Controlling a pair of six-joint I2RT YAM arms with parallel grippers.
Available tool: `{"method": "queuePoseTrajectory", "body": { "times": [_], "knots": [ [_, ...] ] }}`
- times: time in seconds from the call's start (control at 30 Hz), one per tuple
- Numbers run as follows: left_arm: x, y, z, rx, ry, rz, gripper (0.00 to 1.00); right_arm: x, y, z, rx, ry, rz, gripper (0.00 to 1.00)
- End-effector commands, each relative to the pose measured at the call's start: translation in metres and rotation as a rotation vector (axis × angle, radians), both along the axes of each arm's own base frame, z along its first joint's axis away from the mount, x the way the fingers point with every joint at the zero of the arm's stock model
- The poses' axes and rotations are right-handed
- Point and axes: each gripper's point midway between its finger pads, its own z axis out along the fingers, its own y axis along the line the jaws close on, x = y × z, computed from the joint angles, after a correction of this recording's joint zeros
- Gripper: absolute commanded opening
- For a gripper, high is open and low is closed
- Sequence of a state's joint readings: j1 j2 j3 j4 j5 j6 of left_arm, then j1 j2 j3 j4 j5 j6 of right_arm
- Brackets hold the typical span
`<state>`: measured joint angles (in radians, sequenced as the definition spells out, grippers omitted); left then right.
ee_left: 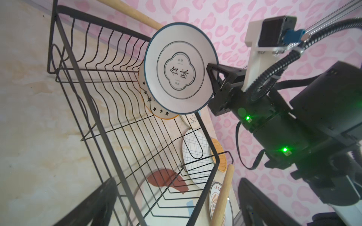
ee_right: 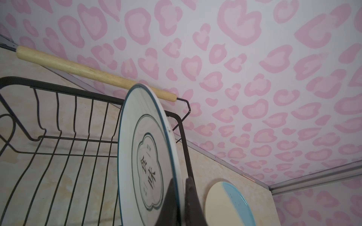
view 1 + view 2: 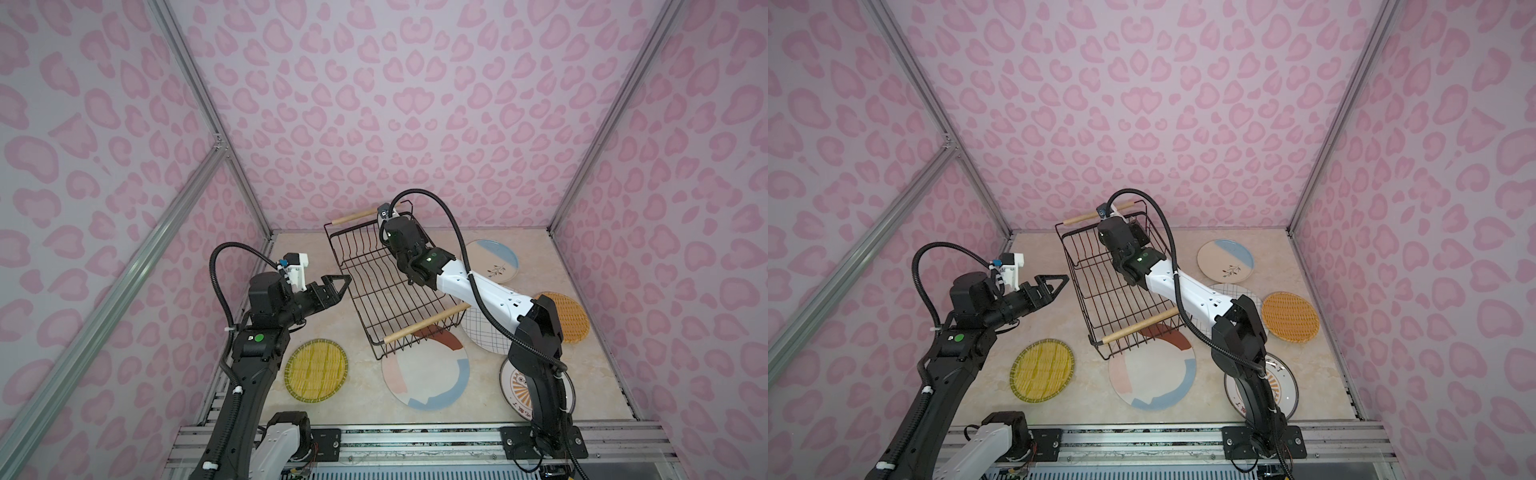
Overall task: Load the plates into the dish rack
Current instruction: 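Open and withdraw the left gripper while the right gripper carries the plate over the rack, then lower the white plate upright into the rack slots beside the star plate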
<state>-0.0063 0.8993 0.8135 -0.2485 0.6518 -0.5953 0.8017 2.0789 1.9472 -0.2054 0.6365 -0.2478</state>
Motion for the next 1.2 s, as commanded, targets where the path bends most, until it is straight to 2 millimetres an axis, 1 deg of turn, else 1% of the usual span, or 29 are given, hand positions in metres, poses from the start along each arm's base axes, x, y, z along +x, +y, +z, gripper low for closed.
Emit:
{"method": "queuePoseTrajectory", "body": {
  "times": [0.0,0.2,0.33,0.53,0.9,1.17],
  "knots": [
    [-0.007,0.003,-0.02,0.077,0.016,-0.005,0.98,0.011,-0.001,0.003,0.005,-0.046,-0.024,0.0],
    [-0.011,0.001,-0.013,0.09,-0.019,-0.02,0.98,0.022,0.0,-0.016,-0.02,-0.034,-0.025,0.0],
    [-0.012,0.0,-0.015,0.085,-0.013,-0.03,0.98,0.029,0.001,-0.029,-0.041,-0.025,-0.026,0.0],
    [-0.012,-0.001,-0.014,0.084,-0.017,-0.034,0.98,0.039,-0.002,-0.048,-0.053,-0.004,-0.046,0.0],
    [-0.013,-0.006,-0.013,0.055,-0.024,-0.063,0.98,0.051,-0.009,-0.067,-0.051,0.02,-0.062,0.0],
    [-0.013,-0.005,-0.012,0.047,-0.028,-0.062,0.98,0.052,-0.007,-0.077,-0.049,0.037,-0.06,0.0]
  ]
}}
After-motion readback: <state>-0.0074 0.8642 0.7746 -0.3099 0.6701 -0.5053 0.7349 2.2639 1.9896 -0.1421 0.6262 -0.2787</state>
